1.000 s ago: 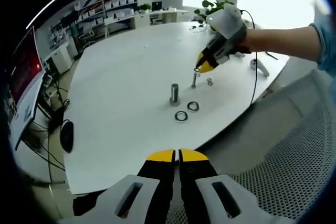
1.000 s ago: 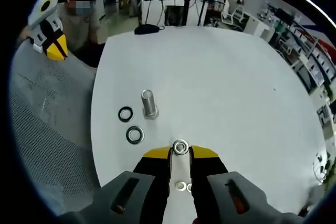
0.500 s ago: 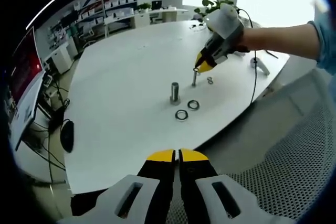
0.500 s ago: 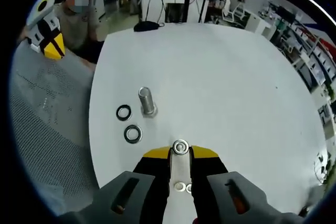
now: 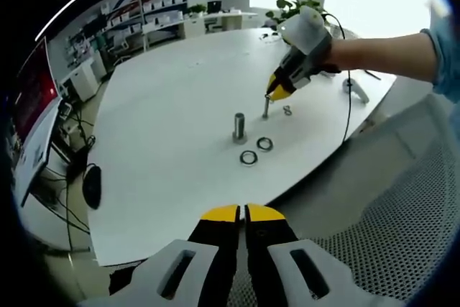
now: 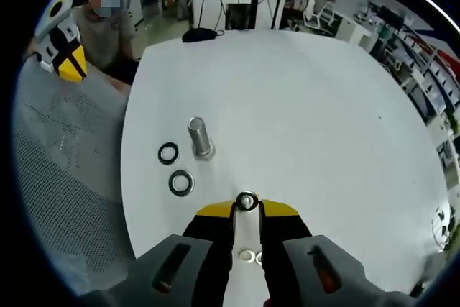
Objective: Place the washer onto the threaded stud by aligning its center hole with the stud, sliding it down to the base, and recovering from edge contact or off-axis alignment until the washer reaches the visible bottom stop.
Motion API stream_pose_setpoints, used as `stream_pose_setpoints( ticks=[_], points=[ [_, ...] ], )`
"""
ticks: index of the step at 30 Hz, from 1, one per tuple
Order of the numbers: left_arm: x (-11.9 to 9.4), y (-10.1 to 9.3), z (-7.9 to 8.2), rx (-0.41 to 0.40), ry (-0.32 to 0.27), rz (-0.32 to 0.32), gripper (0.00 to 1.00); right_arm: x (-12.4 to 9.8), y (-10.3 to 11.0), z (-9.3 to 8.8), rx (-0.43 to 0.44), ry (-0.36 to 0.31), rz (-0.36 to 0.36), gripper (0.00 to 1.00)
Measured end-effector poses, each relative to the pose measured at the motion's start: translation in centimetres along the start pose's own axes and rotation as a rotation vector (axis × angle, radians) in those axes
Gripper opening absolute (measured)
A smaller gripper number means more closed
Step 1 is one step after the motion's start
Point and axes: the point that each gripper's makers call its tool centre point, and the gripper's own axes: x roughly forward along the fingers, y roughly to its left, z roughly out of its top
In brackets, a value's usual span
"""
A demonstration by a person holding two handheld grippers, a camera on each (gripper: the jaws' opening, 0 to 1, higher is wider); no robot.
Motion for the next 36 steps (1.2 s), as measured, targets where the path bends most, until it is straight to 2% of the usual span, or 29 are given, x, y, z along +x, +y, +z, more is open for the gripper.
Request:
stream_pose_setpoints(
  ticks=[21,30,36],
  points=[
    [-0.1,0.0,0.1,0.001,-0.007,-0.001,0.0,0.4,0.3,0.0,-0.039,0.042,-0.007,0.15],
    [-0.1,0.0,0.0,0.0,-0.003,-0.001,0.0,1.4,0.5,-0.9,-0.053,0.079,0.001,0.13],
    [-0.1,-0.1,-0.1,-0.003,0.007,-0.001,0.0,2.8,0.6,-2.1,-0.041,0.113,0.017,0.13]
  ],
)
